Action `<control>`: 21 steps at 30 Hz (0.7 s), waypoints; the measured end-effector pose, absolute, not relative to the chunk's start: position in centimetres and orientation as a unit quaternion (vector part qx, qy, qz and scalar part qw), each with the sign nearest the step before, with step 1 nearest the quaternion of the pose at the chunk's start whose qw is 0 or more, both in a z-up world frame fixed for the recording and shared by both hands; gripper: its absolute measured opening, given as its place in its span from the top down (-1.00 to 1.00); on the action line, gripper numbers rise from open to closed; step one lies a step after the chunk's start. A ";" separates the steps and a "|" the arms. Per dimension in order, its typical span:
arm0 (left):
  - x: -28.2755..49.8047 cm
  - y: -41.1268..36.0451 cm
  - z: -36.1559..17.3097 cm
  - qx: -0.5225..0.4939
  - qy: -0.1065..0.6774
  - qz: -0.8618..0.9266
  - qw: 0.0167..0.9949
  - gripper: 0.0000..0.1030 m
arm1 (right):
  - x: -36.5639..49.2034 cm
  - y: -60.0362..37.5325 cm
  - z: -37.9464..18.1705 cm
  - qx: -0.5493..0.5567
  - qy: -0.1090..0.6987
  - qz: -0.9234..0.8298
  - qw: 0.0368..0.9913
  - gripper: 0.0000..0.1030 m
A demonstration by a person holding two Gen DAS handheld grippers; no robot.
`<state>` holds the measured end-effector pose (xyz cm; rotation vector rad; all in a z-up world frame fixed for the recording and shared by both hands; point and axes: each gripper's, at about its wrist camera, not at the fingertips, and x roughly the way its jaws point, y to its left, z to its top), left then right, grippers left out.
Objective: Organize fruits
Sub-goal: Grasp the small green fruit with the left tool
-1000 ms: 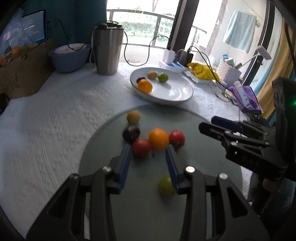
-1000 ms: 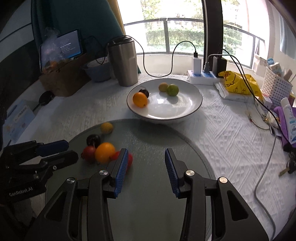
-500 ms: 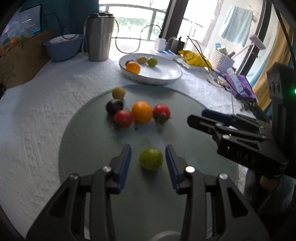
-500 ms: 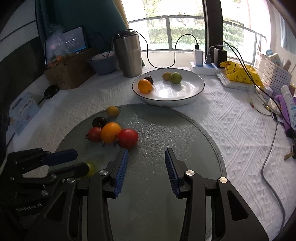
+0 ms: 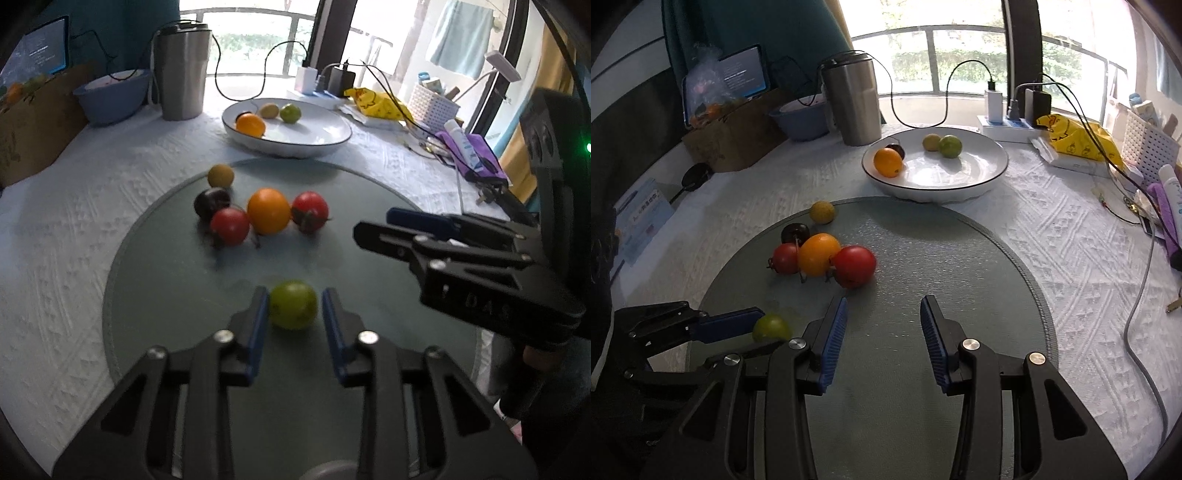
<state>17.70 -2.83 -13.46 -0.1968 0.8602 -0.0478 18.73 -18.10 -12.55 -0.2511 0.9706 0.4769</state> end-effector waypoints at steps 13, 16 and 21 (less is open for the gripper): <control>17.3 0.6 -12.2 -0.135 0.383 -0.016 0.914 0.49 | 20.4 -15.4 -14.4 -0.146 0.482 0.240 0.830 0.14; 17.5 1.5 -12.2 -0.140 0.380 -0.009 0.914 0.49 | 21.1 -15.1 -14.8 -0.148 0.486 0.241 0.827 0.14; 17.8 2.6 -12.3 -0.145 0.377 0.002 0.915 0.49 | 21.7 -14.5 -15.1 -0.160 0.490 0.250 0.820 0.14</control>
